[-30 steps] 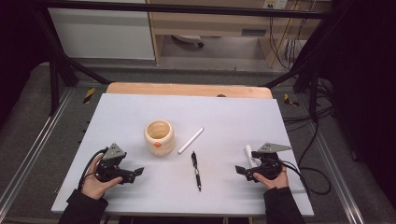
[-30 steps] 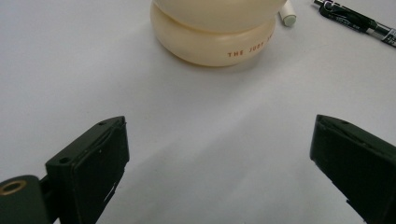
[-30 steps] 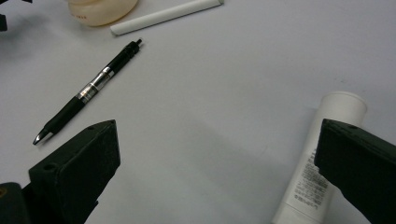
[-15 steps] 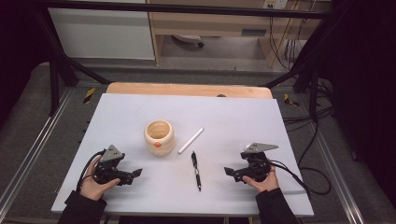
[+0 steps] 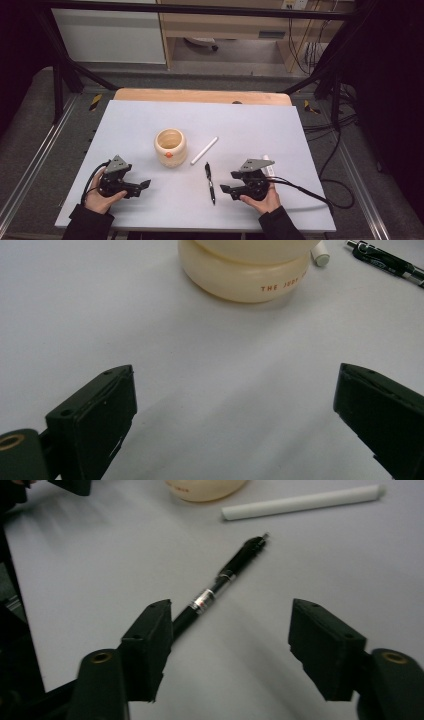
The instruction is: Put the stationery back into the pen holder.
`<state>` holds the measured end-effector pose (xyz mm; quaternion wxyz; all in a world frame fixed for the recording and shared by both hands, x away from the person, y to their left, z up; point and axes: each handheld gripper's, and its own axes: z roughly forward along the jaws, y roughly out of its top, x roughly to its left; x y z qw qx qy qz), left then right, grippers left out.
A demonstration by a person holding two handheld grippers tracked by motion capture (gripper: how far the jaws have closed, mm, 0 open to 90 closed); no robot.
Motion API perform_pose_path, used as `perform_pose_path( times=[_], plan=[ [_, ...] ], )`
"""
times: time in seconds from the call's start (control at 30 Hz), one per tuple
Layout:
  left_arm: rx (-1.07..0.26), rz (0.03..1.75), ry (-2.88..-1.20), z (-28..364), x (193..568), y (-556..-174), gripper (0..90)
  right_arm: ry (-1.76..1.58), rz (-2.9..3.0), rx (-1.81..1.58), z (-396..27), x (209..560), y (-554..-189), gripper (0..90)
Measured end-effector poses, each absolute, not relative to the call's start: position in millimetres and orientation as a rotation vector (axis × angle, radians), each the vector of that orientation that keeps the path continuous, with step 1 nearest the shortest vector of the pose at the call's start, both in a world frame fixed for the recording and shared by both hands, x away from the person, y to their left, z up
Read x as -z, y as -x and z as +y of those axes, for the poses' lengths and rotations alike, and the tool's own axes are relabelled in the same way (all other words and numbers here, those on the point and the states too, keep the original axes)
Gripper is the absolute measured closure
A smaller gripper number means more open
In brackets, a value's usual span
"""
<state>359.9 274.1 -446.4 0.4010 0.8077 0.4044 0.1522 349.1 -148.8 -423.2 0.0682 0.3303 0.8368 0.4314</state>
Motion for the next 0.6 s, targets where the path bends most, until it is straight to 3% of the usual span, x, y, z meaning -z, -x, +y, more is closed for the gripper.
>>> perform_pose_path(
  times=[0.37, 0.5, 0.6],
  plan=[
    [-0.379, 1.032, -2.020, 275.8, 447.2, -359.6, 3.5, -0.945, 2.592, -1.321, -120.4, 428.1, -345.3, 76.1],
    [-0.378, 1.038, -2.018, 277.0, 447.7, -359.8, 3.6, -0.943, 2.637, -1.325, -109.1, 434.1, -345.8, 86.1],
    [-0.379, 1.041, -2.013, 276.7, 448.1, -360.2, 3.6, -0.962, 2.664, -1.315, -106.5, 438.3, -346.1, 88.5]
  ],
)
